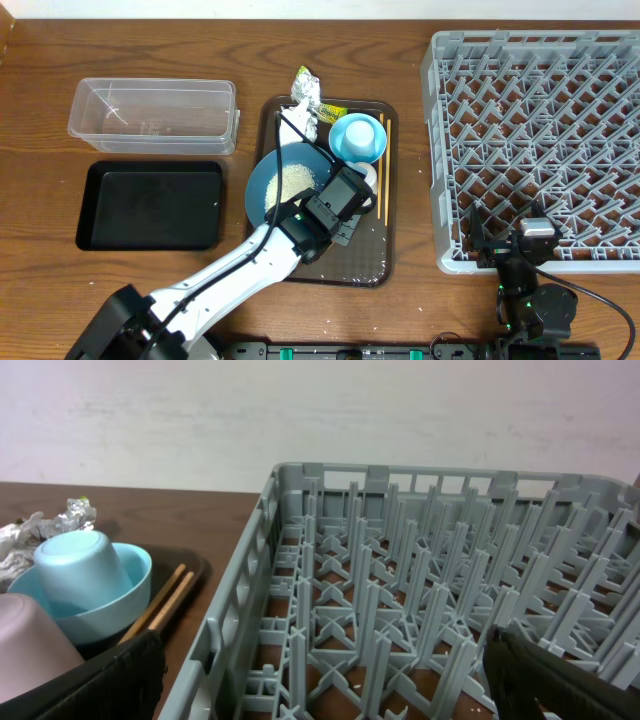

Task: Sort waste into correct bins and load items into the dishwasher rack
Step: 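Lower the left gripper onto the blue bowl rim and grasp it, then lift the blue bowl with the left gripper over the black tray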

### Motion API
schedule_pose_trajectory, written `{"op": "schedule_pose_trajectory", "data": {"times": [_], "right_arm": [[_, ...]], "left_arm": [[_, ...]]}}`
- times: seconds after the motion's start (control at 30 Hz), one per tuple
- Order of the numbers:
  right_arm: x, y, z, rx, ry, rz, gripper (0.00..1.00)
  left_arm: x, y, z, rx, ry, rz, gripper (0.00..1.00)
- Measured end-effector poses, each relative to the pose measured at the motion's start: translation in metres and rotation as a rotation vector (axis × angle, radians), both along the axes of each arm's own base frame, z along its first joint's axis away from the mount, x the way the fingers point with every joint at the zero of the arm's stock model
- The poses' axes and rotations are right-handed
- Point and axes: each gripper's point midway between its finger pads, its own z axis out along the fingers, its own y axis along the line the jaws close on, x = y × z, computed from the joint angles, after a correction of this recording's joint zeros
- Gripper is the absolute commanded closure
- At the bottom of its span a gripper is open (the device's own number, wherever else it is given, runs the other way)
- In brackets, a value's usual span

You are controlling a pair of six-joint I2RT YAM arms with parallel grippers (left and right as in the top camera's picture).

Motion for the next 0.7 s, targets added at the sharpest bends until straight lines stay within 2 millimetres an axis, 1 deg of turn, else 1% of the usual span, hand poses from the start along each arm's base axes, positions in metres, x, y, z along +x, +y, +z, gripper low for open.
{"op": "schedule_pose_trajectory", "data": {"times": [0.2,0.57,0.7], "right_arm": [[0.0,0.0,0.0,0.0,0.0,0.0,0.01],[0.0,0.0,0.0,0.0,0.0,0.0,0.01],[0.0,0.0,0.0,0.0,0.0,0.0,0.01]], "left_arm": [[0.0,0.001,0.019,-0.034,-0.038,0.004,0.94],[0.001,0.006,0.037,-0.051,-0.084,0.014,0.94],[0.005,0.012,0.052,-0.07,-0.129,0.037,0.94]]}}
